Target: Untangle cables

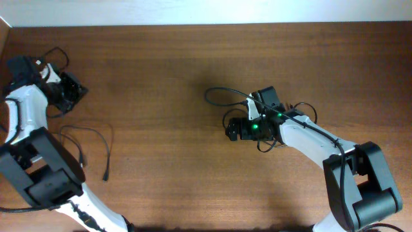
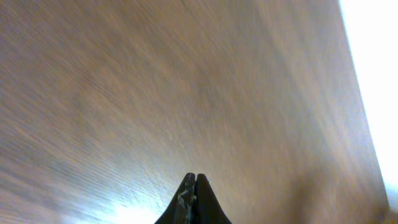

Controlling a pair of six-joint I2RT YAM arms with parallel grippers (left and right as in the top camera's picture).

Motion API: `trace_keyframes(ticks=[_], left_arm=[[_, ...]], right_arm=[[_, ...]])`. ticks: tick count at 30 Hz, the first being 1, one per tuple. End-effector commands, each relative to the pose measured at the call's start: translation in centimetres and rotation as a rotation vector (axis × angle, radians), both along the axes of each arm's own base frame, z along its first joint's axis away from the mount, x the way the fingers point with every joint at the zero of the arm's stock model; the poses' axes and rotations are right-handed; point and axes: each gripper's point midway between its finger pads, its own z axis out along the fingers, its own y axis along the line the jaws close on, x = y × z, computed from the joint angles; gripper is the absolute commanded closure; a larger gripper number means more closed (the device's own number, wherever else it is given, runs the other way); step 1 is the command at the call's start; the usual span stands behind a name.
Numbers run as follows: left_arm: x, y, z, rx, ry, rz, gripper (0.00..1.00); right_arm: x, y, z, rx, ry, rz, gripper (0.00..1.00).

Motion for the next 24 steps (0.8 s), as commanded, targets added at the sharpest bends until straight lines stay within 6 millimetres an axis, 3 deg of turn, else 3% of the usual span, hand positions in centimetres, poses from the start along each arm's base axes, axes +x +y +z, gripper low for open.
trace_keyframes(ticks=[1, 2, 4, 5, 7, 8, 10, 11, 14, 15, 17, 19, 21, 24], left_arm=[[-1.9, -6.1, -1.1, -0.034, 0.156, -0.104, 1.0], [-3.2, -5.4, -2.1, 0.029, 0.258, -0.04, 1.0], [-6.5, -1.8, -3.8, 0.164, 0.455, 0.21, 1.0], [-7.5, -1.3, -4.5, 0.143, 0.485, 0.256, 1.0], [-11.4, 0.1, -7.0, 0.086, 0.587, 0.351, 1.0], [-14.3, 1.6, -8.6, 0.119, 0.66, 0.4, 1.0], [-17.2, 3.3, -10.2, 0.169, 0.72, 0.452, 1.0], [-19.6, 3.7, -11.2, 0.143, 0.767, 0.489, 1.0], [-23.4, 5.4, -11.7, 0.076, 0.836, 0.641, 1.0], [-25.6, 6.6, -11.4, 0.057, 0.878, 0.75, 1.0], [-27.9, 8.8, -10.3, 0.021, 0.854, 0.866, 1.0], [-27.4, 8.9, -9.2, -0.021, 0.795, 0.886, 1.0], [-24.5, 8.1, -7.1, -0.075, 0.653, 0.828, 1.0], [-18.2, 4.6, -0.2, -0.148, 0.32, 0.655, 1.0]], right_arm=[[-1.9, -0.8, -2.8, -0.06, 0.069, 0.004, 0.01], [-1.9, -0.8, -2.8, -0.06, 0.07, 0.004, 0.01], [-1.9, -0.8, -2.8, -0.06, 0.069, 0.004, 0.01], [-1.9, -0.8, -2.8, -0.06, 0.07, 0.004, 0.01], [-1.9, -0.9, -2.9, -0.061, 0.07, 0.004, 0.01], [-1.9, -0.8, -2.9, -0.061, 0.069, 0.008, 0.01], [-1.9, -0.8, -2.9, -0.061, 0.069, 0.008, 0.01], [-1.9, -0.9, -2.9, -0.062, 0.068, 0.011, 0.01], [-2.1, -0.9, -3.0, -0.063, 0.072, 0.011, 0.01], [-2.2, -1.0, -3.1, -0.065, 0.074, 0.011, 0.01], [-2.1, -1.0, -3.1, -0.064, 0.072, 0.011, 0.01], [-2.1, -0.9, -3.1, -0.063, 0.071, 0.011, 0.01], [-2.1, -1.0, -3.1, -0.063, 0.071, 0.01, 0.01], [-1.8, -0.9, -2.6, -0.059, 0.059, 0.008, 0.01]])
